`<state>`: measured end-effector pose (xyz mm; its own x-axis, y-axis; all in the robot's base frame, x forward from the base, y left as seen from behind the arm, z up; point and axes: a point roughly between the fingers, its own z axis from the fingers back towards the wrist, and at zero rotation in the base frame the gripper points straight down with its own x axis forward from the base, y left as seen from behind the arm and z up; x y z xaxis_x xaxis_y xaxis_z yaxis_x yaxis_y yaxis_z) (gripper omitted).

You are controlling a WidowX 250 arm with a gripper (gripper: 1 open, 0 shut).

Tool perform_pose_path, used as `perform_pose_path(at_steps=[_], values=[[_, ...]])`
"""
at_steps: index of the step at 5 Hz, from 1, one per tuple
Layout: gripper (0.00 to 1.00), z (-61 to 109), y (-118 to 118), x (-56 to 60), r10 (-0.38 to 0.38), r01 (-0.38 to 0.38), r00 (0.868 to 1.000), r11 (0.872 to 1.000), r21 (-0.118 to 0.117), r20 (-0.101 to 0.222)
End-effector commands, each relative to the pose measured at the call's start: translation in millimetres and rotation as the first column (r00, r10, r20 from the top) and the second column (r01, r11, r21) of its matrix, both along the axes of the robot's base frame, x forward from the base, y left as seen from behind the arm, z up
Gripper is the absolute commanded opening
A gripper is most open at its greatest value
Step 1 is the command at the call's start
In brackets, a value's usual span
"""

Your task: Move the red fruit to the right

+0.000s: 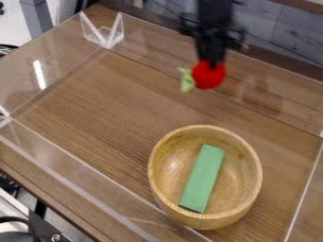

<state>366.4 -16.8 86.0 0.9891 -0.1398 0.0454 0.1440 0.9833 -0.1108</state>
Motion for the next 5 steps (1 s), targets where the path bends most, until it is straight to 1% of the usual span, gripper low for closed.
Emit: perform_pose_path(at_steps=[1,2,3,5], values=[[0.0,22.2,-21.7,5.4,0.008,-0.009,0.997,1.0,0.01,0.078],[0.0,16.1,-28.6,5.8,0.019,-0.021,0.997,0.999,0.026,0.077],[0.0,13.0,-25.3,5.4,0.024,-0.027,0.997,0.999,0.042,0.079],[0.0,8.7,-16.0,5.2,0.045,-0.051,0.996,0.997,0.065,0.082]])
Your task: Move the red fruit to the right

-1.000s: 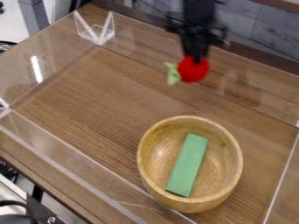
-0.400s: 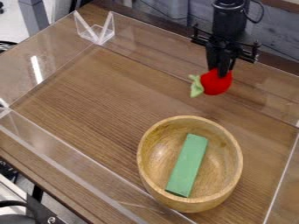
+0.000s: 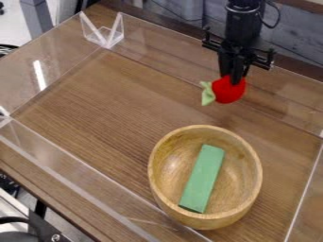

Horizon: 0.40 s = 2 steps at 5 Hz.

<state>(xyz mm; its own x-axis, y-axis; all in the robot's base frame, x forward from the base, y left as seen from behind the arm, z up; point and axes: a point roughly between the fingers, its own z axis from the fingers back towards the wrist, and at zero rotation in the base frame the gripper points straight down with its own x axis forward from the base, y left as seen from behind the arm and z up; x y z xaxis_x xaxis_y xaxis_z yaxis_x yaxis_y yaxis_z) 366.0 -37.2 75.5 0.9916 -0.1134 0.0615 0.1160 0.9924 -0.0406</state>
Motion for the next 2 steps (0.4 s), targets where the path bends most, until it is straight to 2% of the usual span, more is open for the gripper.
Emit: perform_pose_path(at_steps=[1,2], values=[[0.0,18.7,8.9,6.7,0.031,-0.032,0.998,0.999,0.009,0.062],[0.0,17.0,11.3,6.3,0.046,-0.048,0.997,0.999,0.02,0.065]])
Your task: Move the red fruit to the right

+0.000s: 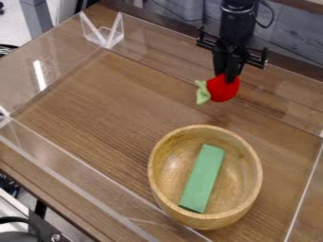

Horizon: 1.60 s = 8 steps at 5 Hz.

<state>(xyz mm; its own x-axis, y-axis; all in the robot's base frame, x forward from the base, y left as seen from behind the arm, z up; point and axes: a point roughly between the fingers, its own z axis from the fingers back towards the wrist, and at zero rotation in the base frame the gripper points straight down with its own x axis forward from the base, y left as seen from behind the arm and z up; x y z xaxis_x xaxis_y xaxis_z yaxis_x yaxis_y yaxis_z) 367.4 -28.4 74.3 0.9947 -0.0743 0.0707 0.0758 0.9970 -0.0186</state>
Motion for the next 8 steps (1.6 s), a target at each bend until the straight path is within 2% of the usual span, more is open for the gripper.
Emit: perform_pose_path(at_steps=[1,4,5,6,8], values=[[0.0,16.3,3.1,4.6,0.021,-0.022,0.998,1.0,0.013,0.057],[0.0,17.1,1.9,4.5,0.072,-0.075,0.994,0.997,0.032,0.083],[1.0,14.6,2.0,4.7,0.074,-0.076,0.995,0.997,0.031,0.074],[1.0,14.7,2.8,4.5,0.077,-0.079,0.995,0.996,0.028,0.066],[1.0,27.8,11.4,-3.7,0.091,-0.092,0.993,0.996,0.018,0.069]])
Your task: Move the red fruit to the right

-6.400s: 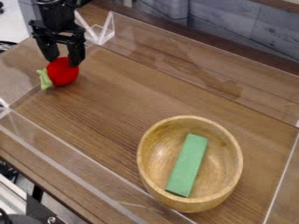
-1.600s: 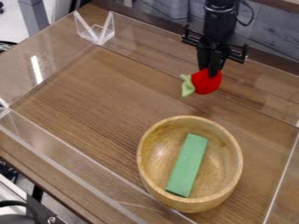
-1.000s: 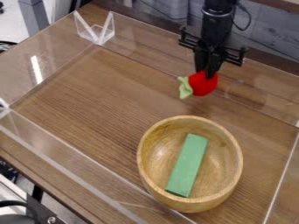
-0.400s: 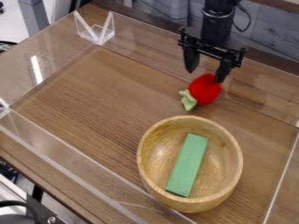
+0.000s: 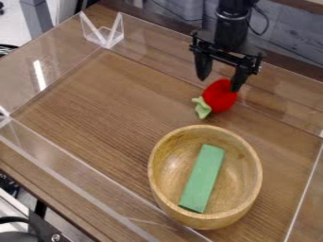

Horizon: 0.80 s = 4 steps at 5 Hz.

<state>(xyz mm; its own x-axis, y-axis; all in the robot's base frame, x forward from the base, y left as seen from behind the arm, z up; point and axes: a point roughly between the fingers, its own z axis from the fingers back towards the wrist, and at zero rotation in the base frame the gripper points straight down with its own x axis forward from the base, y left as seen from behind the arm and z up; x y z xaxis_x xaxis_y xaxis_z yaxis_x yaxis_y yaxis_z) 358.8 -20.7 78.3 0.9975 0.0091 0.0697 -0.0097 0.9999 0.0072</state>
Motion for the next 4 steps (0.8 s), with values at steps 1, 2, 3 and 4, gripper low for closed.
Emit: perform_pose_path(at_steps=[1,2,3,4], values=[[1.0,30.7,8.3,0.7,0.012,-0.012,0.997,1.0,-0.005,0.074],[1.0,34.5,12.5,-3.4,0.019,-0.019,0.997,1.0,-0.007,0.071],[1.0,38.7,17.4,-8.3,0.028,-0.028,0.997,1.0,-0.008,0.069],[1.0,43.3,22.5,-13.9,0.037,-0.036,0.997,0.999,-0.009,0.068]])
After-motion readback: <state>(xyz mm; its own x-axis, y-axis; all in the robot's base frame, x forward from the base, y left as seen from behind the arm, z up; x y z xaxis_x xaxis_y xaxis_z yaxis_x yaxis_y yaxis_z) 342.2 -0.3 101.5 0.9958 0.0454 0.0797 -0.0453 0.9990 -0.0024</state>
